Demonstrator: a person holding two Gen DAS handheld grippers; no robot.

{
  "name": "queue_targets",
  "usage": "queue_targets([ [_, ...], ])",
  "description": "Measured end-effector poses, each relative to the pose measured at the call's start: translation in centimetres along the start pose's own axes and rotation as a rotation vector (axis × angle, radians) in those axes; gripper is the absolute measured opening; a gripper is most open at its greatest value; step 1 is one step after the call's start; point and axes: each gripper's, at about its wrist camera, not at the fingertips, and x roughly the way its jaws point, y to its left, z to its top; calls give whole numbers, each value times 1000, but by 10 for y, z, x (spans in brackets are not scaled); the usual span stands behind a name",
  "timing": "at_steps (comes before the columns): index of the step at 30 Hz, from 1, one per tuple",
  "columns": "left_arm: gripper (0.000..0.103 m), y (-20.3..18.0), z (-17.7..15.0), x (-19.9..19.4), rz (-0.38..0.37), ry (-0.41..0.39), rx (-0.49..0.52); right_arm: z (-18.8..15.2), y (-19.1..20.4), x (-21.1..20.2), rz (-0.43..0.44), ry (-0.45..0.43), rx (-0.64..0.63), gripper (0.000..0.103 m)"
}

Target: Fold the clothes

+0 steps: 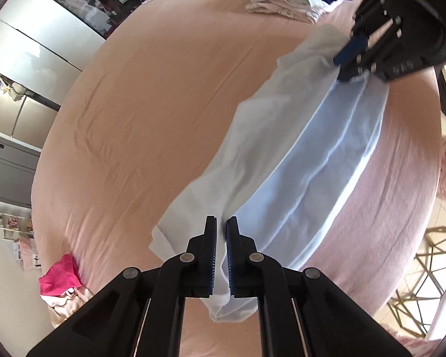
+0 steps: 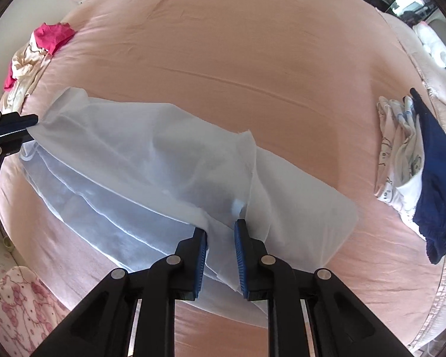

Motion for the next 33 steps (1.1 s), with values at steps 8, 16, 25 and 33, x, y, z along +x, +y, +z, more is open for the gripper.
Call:
queue_targets([
  [8,6,0,-19,18,10,39,-33,-18,-4,-31,-40,-43,-94,0],
  [16,25,-13,4,14,-55,-31,-86,-2,24,-22,-29,-59,-126,14],
  [25,51,-31,33,17,-62,-85,-96,22,62,17,39,-63,-211,0],
  [33,51,-58,42,26,168,-163,77,47,-5,-15,355,-94,134,1],
])
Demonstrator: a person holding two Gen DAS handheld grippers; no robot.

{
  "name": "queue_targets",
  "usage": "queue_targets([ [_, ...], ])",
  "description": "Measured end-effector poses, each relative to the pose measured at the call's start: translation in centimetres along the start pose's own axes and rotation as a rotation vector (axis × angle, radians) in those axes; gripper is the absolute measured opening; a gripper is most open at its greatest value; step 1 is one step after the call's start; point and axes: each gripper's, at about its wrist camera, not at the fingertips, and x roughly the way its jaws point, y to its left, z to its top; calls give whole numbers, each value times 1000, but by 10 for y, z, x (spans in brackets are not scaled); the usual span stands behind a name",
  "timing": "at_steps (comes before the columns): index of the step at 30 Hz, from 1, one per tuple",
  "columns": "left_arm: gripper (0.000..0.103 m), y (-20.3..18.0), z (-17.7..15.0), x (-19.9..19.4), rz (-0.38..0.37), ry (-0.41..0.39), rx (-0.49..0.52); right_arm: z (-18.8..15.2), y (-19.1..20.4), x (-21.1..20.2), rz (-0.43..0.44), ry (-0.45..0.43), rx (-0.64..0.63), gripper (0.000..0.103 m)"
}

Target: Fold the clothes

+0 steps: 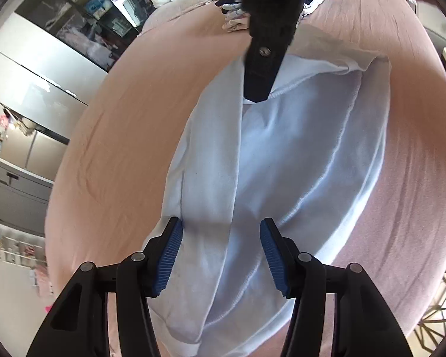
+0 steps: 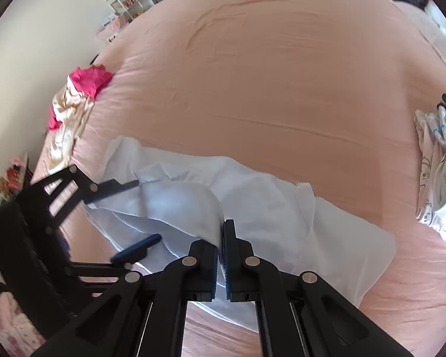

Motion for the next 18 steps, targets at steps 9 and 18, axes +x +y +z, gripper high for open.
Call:
queue_targets([
  [9,17,32,1,14,72,56,-113,-15,-3,-18,57,-1,-2,1],
  [18,4,49,0,-6,-38,65,-129,-34,0,17,-146,113,-17,17],
])
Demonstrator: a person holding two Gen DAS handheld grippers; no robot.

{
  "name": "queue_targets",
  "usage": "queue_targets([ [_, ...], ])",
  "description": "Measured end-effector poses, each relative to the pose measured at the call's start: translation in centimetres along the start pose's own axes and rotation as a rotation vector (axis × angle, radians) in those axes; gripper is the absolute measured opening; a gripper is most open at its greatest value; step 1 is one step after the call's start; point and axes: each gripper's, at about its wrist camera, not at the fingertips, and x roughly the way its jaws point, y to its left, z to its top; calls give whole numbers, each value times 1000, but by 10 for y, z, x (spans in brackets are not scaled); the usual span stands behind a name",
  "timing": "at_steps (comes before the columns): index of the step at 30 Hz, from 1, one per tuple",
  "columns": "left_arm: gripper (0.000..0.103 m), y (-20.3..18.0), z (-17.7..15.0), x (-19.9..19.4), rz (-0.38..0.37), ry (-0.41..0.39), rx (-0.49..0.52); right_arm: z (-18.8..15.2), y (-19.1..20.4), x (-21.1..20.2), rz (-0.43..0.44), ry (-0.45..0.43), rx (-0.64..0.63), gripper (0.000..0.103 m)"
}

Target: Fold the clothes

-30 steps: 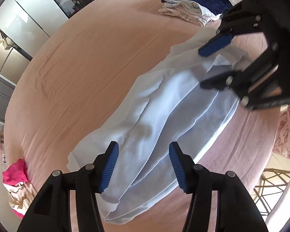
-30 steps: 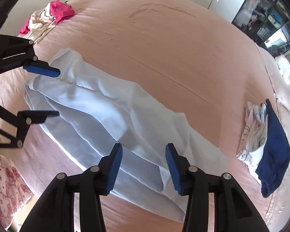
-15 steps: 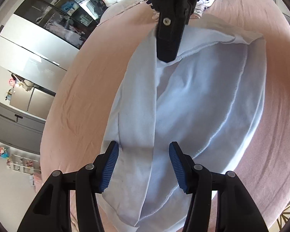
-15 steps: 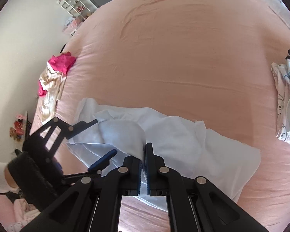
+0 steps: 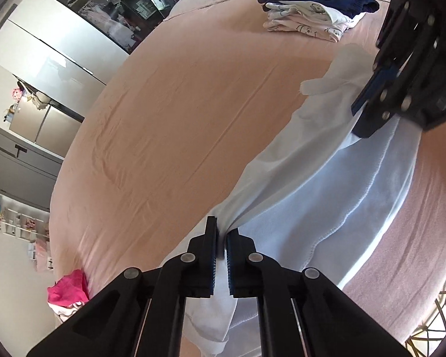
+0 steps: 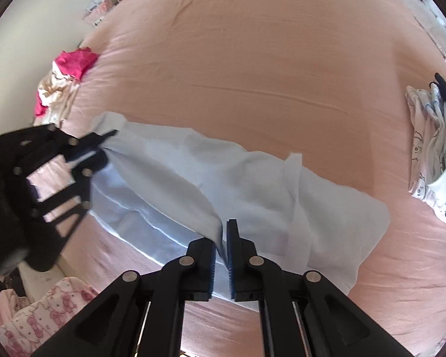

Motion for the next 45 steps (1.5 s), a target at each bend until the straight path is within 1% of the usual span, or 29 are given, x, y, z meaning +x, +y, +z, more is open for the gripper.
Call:
queue_targets([
  [1,4,1,-1,-3,-32,6,3,-2,0,6,-38,8,-2,20],
  [2,5,1,-3,-6,-48,8,12,-3,0,12,-48,17,4,20],
  [3,4,-6,-7,-11,-58,13,33,-5,-1,17,-53,26,12,20],
  [4,4,-9,-11,-12,-68,18,56,-7,-2,18,-33,33,35,20],
  [5,4,-10,-16,-12,-78,26,72,-8,-4,18,-14,39,54,13],
  [6,4,-12,-21,-13,-88,35,88,-11,-2,14,-8,32,45,5],
  [9,5,-18,-31,-16,-119,53,125,-17,1,2,10,12,19,3],
  [13,5,-25,-35,-20,-141,56,149,-25,10,-8,-1,10,-40,2],
  [16,5,-28,-35,-21,-164,65,131,-31,15,-10,-36,10,-105,2],
  [21,5,-38,-43,-15,-215,110,115,-39,12,-3,-61,31,-137,2],
  [23,7,-46,-48,-5,-232,146,118,-44,5,6,-61,53,-133,2],
  [24,7,-49,-50,-2,-233,148,111,-46,4,13,-61,67,-133,2],
  [26,7,-54,-54,0,-239,154,111,-52,2,27,-32,124,-148,3],
  [28,7,-52,-55,-6,-248,147,121,-53,-1,26,-9,133,-175,4],
  [29,10,-49,-56,-9,-258,145,121,-52,-5,22,8,127,-172,5],
  [30,12,-47,-58,-13,-271,144,118,-52,-11,18,25,126,-159,10],
  [31,17,-41,-61,-14,-315,162,86,-54,-18,17,41,134,-140,11],
  [32,24,-35,-63,-14,-358,180,55,-56,-27,17,62,153,-118,12],
  [33,29,-30,-67,-13,-388,204,27,-58,-35,16,78,172,-95,12],
  [35,56,-23,-74,-8,-449,258,-17,-60,-53,13,110,209,-41,12],
  [36,59,-21,-77,-3,-481,286,-30,-60,-60,9,116,220,-26,13],
  [37,60,-20,-79,2,-500,306,-46,-59,-65,6,121,230,-13,13],
  [39,61,-20,-79,10,-524,318,-67,-51,-65,-5,124,236,-32,13],
  [40,62,-21,-78,13,-530,327,-72,-46,-58,-16,138,205,-52,13],
  [41,65,-21,-77,14,-540,333,-75,-40,-51,-26,155,172,-70,13],
  [43,66,-20,-77,11,-558,348,-88,-19,-35,-38,226,89,-60,13],
  [44,66,-18,-77,8,-567,356,-99,-10,-29,-41,248,50,-53,17],
  [45,66,-15,-79,4,-585,374,-119,-5,-25,-34,182,16,-55,30],
])
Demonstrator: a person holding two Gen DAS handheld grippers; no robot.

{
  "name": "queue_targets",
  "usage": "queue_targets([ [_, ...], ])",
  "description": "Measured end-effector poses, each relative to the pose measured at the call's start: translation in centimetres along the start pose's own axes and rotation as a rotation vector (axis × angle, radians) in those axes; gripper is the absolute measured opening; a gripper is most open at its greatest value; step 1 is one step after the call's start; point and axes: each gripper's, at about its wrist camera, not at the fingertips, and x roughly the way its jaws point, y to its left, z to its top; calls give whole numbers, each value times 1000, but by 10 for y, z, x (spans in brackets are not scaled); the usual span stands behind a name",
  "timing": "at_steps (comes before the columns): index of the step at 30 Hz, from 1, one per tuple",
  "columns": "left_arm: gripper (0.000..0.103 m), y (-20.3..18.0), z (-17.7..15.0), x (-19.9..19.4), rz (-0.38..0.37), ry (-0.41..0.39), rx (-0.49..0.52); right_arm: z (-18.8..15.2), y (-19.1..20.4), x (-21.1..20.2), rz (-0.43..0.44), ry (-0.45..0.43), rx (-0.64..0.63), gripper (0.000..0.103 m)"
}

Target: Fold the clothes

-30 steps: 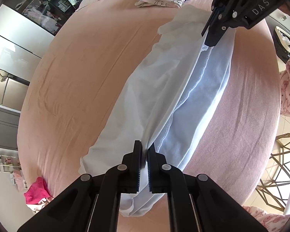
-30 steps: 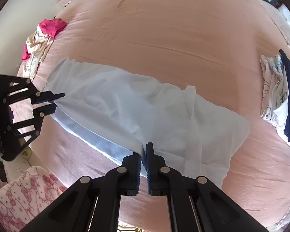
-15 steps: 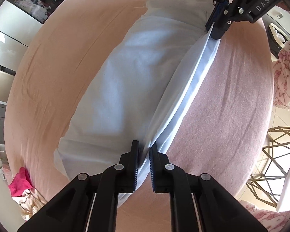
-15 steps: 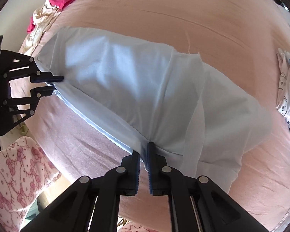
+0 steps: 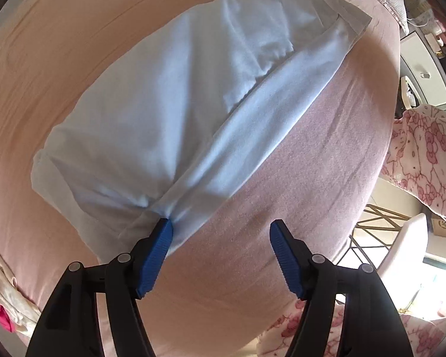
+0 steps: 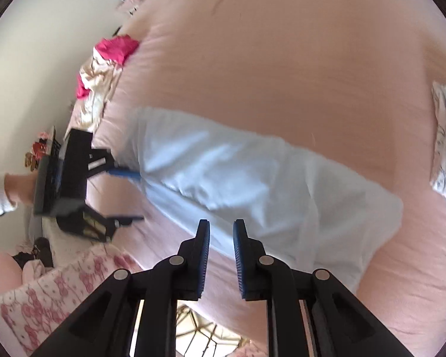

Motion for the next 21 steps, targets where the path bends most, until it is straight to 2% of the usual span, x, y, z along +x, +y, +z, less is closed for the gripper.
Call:
queue_targets([
  [1,66,2,-3,-7,-36,4,-30,6,2,7,-67,-31,-4,37],
  [2,66,6,-2,-20,-55,-35,-60,12,4,14,-135,-63,-9,44],
  [3,66,9,-1,-32,-73,-75,-90,16,4,22,-200,-87,-9,44],
  [4,66,12,0,-45,-89,-116,-119,15,-4,33,-248,-66,17,44],
  [6,66,17,17,-62,-51,-212,-141,12,-24,42,-255,-31,75,44],
  [8,66,21,41,-65,0,-285,-130,11,-28,33,-241,-62,80,44],
  [10,66,50,62,-45,59,-288,-115,9,-26,27,-245,-66,20,44],
  [12,66,65,83,-19,103,-215,-65,3,-32,28,-263,-32,-66,44],
  [15,68,79,61,7,198,-148,122,-19,-65,34,-288,49,-142,42],
  [17,69,97,37,-3,173,-171,130,-30,-91,28,-281,86,-127,42],
  [18,68,106,30,-9,158,-153,89,-31,-99,21,-297,88,-99,57],
  [19,68,114,26,-13,136,-124,50,-32,-107,15,-313,89,-72,61],
  [21,68,115,30,-24,136,-133,20,-27,-113,1,-339,76,-16,61],
])
